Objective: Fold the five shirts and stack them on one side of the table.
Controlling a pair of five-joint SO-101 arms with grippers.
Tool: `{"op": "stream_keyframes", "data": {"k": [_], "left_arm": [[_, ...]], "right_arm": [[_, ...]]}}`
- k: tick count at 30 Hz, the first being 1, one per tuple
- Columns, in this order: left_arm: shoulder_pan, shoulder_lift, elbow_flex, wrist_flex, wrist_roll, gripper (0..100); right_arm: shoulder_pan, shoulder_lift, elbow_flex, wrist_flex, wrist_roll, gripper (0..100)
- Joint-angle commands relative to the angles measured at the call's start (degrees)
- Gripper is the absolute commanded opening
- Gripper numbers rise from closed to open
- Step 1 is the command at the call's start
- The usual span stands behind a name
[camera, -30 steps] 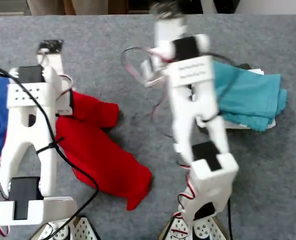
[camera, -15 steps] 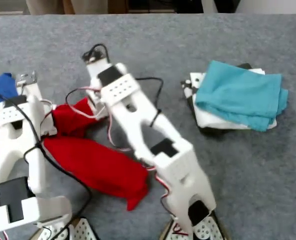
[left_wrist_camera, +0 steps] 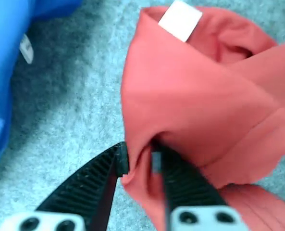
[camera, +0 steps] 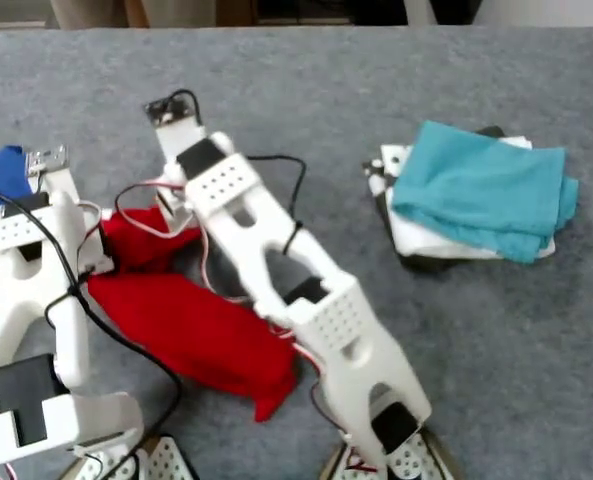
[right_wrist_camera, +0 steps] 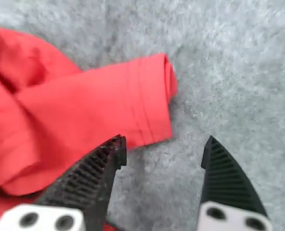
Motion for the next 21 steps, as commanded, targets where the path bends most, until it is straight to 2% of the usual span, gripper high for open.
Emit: {"op": "stream_keyframes", "data": {"k": [1,5,14,21], "left_arm": [[-1.3,-0.9,-0.8,0.6,0.0,20],[-2.1,-0.9,-0.7,1.2,0.0,21],[-6.3,-1.0,-9.7,11.9,0.0,25],[-6.7,-0.9,-13.9,16.5,-2.4,25]], "right_arm": [[-0.5,-0.3,-5.5,2.2,-0.2,26.4],[-0.4,-0.3,-5.9,1.9,-0.2,26.4],[-0.4,1.8,-5.8,-1.8,-0.5,26.4],[3.6,7.5,-5.9,-5.0,-2.0,26.3]]}}
